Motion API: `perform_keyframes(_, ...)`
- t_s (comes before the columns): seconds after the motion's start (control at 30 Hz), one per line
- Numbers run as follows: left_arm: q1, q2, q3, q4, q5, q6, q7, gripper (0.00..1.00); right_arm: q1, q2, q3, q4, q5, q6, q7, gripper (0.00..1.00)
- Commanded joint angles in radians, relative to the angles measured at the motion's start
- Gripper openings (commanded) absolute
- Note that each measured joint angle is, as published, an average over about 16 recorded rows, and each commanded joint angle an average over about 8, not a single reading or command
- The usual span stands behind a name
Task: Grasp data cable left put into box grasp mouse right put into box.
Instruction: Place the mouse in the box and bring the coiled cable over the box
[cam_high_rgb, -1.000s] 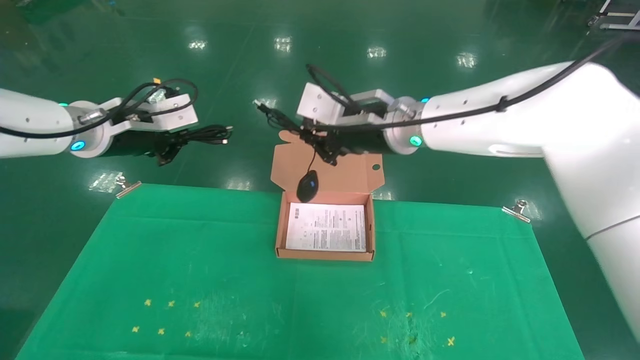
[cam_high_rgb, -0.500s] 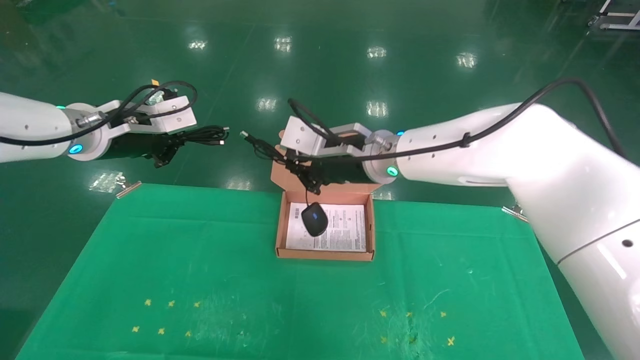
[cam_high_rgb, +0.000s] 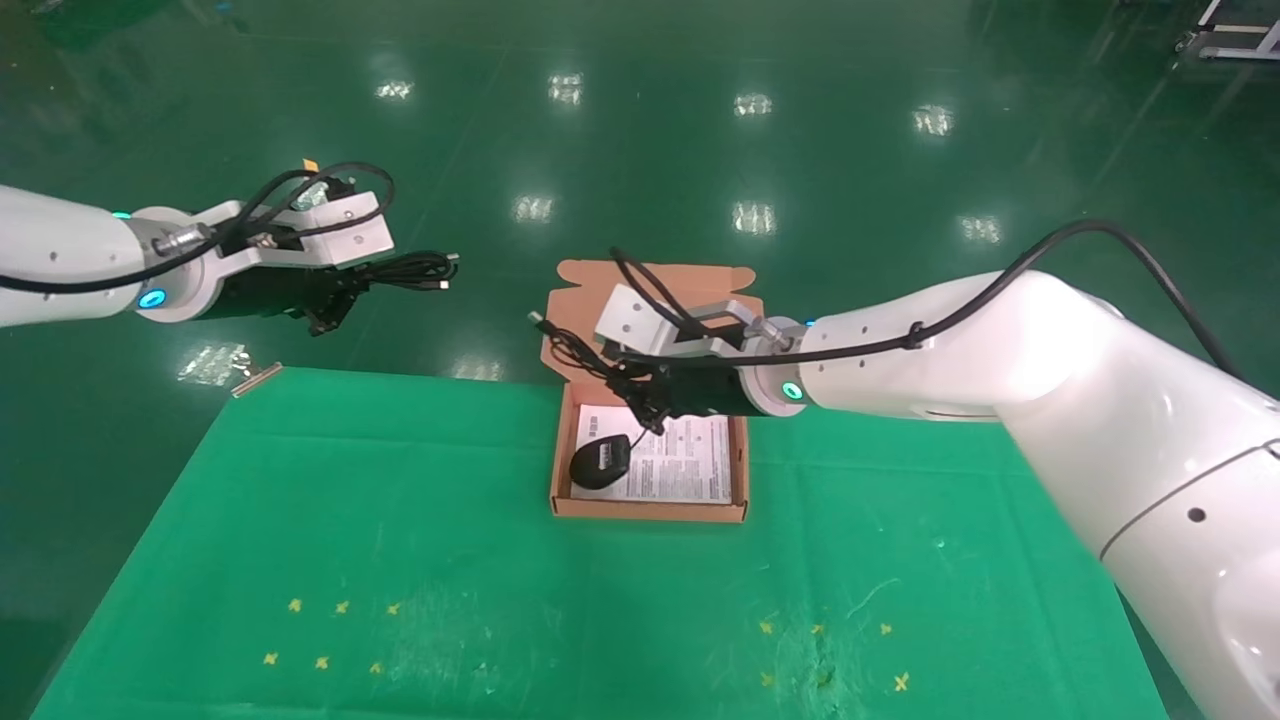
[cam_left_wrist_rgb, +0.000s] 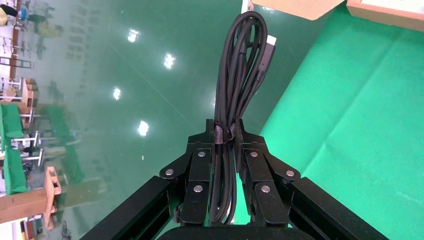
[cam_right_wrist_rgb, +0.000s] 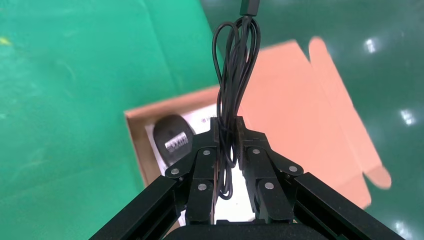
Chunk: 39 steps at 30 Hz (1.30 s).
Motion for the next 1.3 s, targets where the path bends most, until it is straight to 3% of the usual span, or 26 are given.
perform_keyframes(0.03,0.000,0.000,0.000,0.000,0.000,0.000,0.000,0.00,0.001,0.000,-0.016,-0.024,0.013,0.014,0.002,0.16)
perform_keyframes(0.27,0.001,0.000,0.000,-0.001,0.001,0.000,-0.001,0.00,0.008,-0.002,-0.052,-0.050,0.037,0.025,-0.015,1.00)
perform_keyframes(0.73,0.029,0.052,0.015,0.016,-0.060,-0.029,0.079,0.00,0.014,0.049,-0.068,0.005,0.058,0.018,-0.011,1.00)
perform_keyframes(1.03,0.075,0.145,0.027,0.115,-0.157,-0.116,0.235,0.00,0.040,0.152,-0.054,0.053,0.055,0.013,-0.023,1.00)
perform_keyframes(1.3,0.108,0.286,0.031,0.305,-0.239,-0.240,0.405,0.00,0.049,0.258,-0.054,0.147,0.031,0.000,0.030,1.00)
